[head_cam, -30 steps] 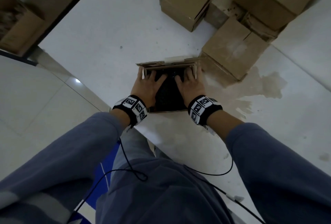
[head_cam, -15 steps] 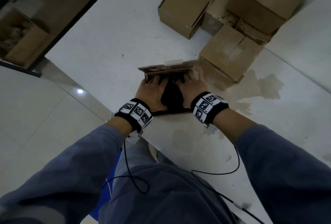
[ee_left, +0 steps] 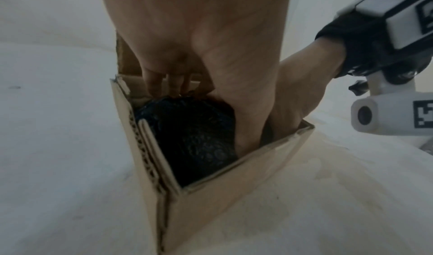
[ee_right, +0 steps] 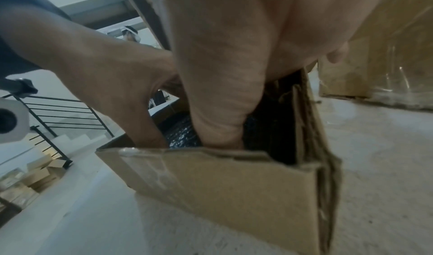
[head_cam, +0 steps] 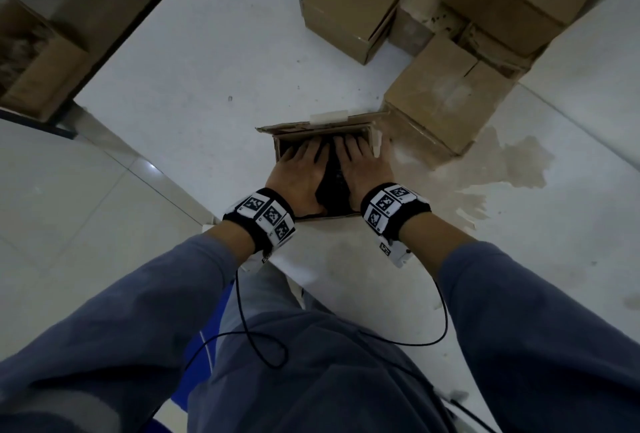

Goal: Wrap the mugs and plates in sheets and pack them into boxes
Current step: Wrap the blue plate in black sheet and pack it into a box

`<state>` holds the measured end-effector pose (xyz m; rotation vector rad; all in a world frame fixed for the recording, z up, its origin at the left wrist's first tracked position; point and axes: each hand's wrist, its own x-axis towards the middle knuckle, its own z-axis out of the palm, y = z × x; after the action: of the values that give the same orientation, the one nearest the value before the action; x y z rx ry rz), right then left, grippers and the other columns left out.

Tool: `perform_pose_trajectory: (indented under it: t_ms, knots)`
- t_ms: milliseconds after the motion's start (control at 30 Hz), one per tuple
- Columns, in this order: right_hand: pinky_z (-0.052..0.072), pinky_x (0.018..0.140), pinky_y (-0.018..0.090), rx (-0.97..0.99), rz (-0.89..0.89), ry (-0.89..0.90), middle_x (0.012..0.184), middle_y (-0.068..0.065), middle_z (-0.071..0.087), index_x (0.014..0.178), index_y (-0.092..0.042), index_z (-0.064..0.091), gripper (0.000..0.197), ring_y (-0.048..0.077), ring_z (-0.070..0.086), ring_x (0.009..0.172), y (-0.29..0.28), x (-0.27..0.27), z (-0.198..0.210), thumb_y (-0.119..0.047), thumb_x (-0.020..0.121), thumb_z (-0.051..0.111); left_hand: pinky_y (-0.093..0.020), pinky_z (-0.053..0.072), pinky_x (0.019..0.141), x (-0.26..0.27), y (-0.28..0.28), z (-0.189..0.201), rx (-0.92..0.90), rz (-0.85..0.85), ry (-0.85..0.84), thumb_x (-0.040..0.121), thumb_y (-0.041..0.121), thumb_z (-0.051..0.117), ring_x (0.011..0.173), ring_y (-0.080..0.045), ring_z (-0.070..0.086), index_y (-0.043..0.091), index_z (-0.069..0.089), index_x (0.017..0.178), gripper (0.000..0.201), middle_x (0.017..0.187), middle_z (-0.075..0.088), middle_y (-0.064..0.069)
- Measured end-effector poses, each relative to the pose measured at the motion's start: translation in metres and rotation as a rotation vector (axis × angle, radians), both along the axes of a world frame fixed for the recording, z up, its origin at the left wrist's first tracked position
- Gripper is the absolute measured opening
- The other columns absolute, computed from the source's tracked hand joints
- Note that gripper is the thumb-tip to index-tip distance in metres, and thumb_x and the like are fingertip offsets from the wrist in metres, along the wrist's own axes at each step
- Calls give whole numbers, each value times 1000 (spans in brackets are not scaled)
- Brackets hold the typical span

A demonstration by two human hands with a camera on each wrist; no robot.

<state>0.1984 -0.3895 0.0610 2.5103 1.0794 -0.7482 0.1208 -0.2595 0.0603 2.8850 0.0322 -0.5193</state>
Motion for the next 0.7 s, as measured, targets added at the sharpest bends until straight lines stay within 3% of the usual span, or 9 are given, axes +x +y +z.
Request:
perform_pose_trajectory:
  t_ms: [167,400,567,700]
  knots:
    - [-4,113,66,-7,-26,-18,157,10,6,154,-13,-6,102,28,7,147,2,-3,1,-42,84,60,-41,44,103,0,-3,-2,-32,59,-13,57,53,81,124,-31,47,8,33,146,111,142,36,-16]
    - [-1,116,60,27,7,-65,155,16,13,154,-6,0,94,30,11,147,-2,-4,0,-32,87,59,-41,38,109,-9,3,-8,-84,82,-22,59,53,82,134,-34,40,6,33,148,113,148,32,-19]
    - [0,117,57,12,32,-9,158,21,6,153,-3,-4,90,32,5,148,2,1,1,-26,89,56,-44,48,97,-5,10,-10,-123,47,47,59,49,85,133,-37,37,14,28,151,114,150,21,-19]
    - [-3,117,58,3,54,138,158,25,-4,152,-1,-7,119,35,-2,149,-2,14,1,-28,71,76,-46,50,96,-6,22,-16,-205,-13,94,68,46,82,137,-35,31,19,29,151,103,154,10,-15]
